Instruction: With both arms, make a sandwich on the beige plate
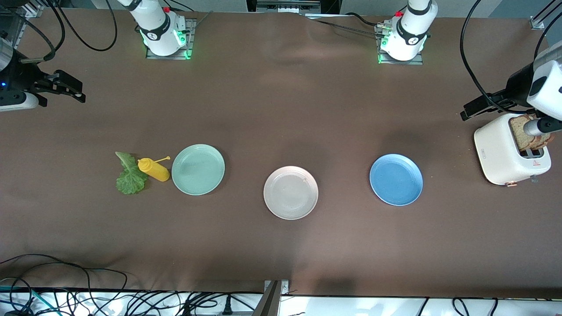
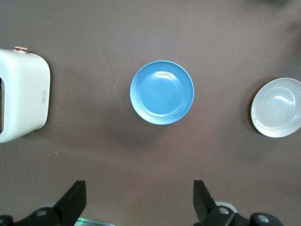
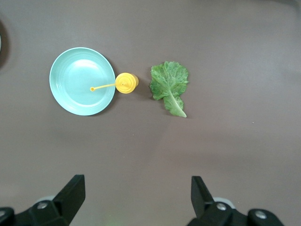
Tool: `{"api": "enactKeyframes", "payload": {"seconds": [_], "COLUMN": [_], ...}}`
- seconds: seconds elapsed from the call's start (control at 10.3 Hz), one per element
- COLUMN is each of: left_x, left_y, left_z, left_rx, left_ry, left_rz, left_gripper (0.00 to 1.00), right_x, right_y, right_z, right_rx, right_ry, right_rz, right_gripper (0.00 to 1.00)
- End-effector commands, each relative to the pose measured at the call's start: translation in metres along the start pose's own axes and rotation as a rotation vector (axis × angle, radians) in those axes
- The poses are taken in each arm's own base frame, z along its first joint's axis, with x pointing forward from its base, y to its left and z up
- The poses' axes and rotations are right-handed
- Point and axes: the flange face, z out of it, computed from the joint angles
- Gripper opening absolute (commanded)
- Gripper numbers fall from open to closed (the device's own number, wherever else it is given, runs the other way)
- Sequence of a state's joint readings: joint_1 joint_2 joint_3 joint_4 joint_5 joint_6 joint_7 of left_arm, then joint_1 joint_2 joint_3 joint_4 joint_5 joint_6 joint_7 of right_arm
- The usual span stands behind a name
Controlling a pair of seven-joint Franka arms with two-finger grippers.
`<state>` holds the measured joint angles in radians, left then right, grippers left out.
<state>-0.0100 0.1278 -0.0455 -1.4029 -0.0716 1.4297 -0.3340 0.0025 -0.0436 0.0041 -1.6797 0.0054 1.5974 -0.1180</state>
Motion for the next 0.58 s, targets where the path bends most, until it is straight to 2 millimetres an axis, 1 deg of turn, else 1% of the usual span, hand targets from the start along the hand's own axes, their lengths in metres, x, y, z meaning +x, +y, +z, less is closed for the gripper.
{"api": "enactKeyframes", "payload": {"seconds": [0.0, 0.1, 0.19, 0.39, 0.49], "left_x": [0.002, 0.004, 0.006, -0.002, -0.002], "left_y": [-0.004, -0.005, -0.001, 0.004, 0.008], "left_z": [0.004, 0.004, 0.01, 0.017, 0.018], "left_rx": [0.026, 0.025, 0.032, 0.048, 0.05], "left_ry": [-0.01, -0.011, -0.022, -0.075, -0.076], "left_rz": [0.005, 0.005, 0.007, 0.025, 0.037], "left_gripper": [1.0, 1.0, 1.0, 1.0, 1.0], "right_x": [-0.001, 0.0, 0.0, -0.001, -0.001], "right_y": [0.0, 0.001, 0.001, 0.001, 0.001], "right_z": [-0.009, -0.008, -0.008, -0.009, -0.009], "right_rx": [0.009, 0.012, 0.012, 0.009, 0.01], "right_ry": [-0.002, -0.001, 0.0, -0.002, -0.002], "right_rz": [0.025, 0.034, 0.034, 0.026, 0.028], "right_gripper": [1.0, 1.0, 1.0, 1.0, 1.0]}}
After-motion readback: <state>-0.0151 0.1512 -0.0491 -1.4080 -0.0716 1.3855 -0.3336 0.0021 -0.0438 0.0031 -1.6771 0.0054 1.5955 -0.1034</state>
